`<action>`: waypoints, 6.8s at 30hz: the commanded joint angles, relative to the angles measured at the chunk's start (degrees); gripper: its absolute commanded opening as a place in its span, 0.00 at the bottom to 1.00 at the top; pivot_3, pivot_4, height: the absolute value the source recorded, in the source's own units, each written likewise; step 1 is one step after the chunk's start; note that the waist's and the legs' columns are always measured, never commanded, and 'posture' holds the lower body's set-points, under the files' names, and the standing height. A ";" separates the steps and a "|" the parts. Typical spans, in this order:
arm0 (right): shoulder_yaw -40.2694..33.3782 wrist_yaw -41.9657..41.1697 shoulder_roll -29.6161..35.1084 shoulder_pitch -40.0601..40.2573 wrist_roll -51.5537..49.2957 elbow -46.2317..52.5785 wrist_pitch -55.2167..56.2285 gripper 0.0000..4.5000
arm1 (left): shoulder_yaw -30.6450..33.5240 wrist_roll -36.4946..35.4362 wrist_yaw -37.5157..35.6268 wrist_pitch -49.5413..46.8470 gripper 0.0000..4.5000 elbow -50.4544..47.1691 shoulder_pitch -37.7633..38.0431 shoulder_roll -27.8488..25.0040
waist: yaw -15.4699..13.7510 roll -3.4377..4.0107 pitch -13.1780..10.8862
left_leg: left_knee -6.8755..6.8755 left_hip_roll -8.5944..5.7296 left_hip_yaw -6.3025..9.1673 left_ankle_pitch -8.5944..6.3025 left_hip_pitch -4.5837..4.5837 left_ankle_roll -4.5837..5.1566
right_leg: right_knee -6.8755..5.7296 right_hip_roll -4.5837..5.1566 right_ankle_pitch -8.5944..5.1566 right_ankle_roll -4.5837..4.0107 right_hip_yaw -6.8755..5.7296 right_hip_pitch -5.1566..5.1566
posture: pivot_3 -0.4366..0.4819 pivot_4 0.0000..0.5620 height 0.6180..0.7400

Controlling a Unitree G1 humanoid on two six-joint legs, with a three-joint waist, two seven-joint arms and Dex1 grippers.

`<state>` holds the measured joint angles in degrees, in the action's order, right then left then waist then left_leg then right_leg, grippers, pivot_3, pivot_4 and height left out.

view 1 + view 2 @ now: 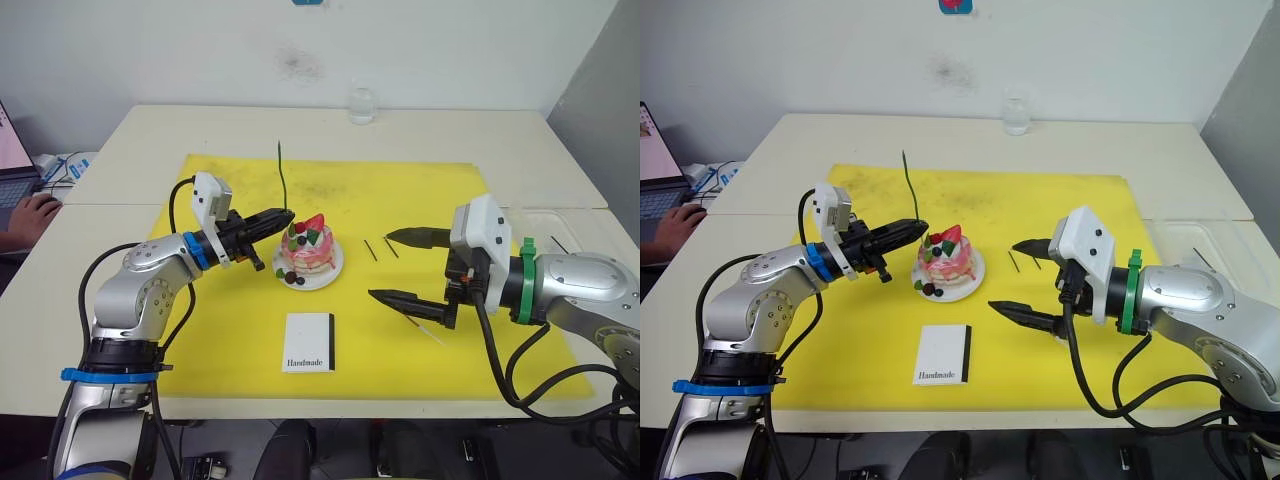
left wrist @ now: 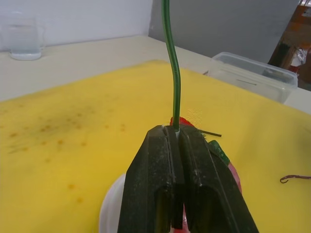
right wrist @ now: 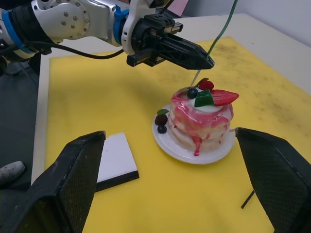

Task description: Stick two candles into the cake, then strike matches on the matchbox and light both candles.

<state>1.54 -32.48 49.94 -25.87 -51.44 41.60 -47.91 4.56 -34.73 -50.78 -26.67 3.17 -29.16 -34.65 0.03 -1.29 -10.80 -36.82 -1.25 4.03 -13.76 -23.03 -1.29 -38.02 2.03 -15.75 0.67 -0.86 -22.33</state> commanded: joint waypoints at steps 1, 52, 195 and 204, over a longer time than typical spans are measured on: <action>-0.99 -0.61 -0.12 -0.26 0.46 1.39 0.09 0.99 | 2.41 0.03 -0.22 0.57 0.00 -1.12 -0.13 -0.31 | 0.00 0.00 0.00 | 0.00 0.00 0.00 0.00 0.00 0.00 | 0.00 0.00 0.00 0.00 0.00 0.00 | 0.48 0.27 1.00; -0.95 -2.53 -3.41 -0.38 3.13 1.22 -0.92 0.99 | 0.14 9.89 3.41 11.53 0.00 -1.35 10.22 8.83 | -0.06 0.02 0.03 | -0.13 -0.02 -0.01 0.00 0.11 0.01 | -0.10 -0.01 0.11 0.10 0.01 0.12 | 0.48 0.27 1.00; -13.28 -25.10 29.36 33.65 29.97 -8.42 -15.44 0.62 | -12.43 -6.38 -5.96 -8.33 1.00 -39.81 17.86 -4.27 | -0.30 0.24 0.11 | -0.20 0.01 -0.33 0.06 0.19 0.11 | 0.02 -0.05 0.15 0.48 0.26 0.23 | 0.48 0.27 1.00; -5.48 -25.27 30.38 28.17 31.05 -13.37 -12.97 0.62 | -12.42 -5.66 -5.67 -7.82 1.00 -40.03 18.29 -4.09 | -0.22 0.24 0.11 | -0.21 0.01 -0.32 0.06 0.22 0.11 | -0.01 -0.05 0.16 0.48 0.25 0.23 | 0.48 0.27 1.00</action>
<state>-4.18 -57.47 79.48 3.01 -21.14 28.60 -61.57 -8.15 -40.27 -56.71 -35.58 -35.24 -10.89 -38.92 -0.19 -1.05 -10.68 -37.02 -1.23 3.70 -13.70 -22.81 -1.18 -38.03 1.97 -15.59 1.14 -0.61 -22.10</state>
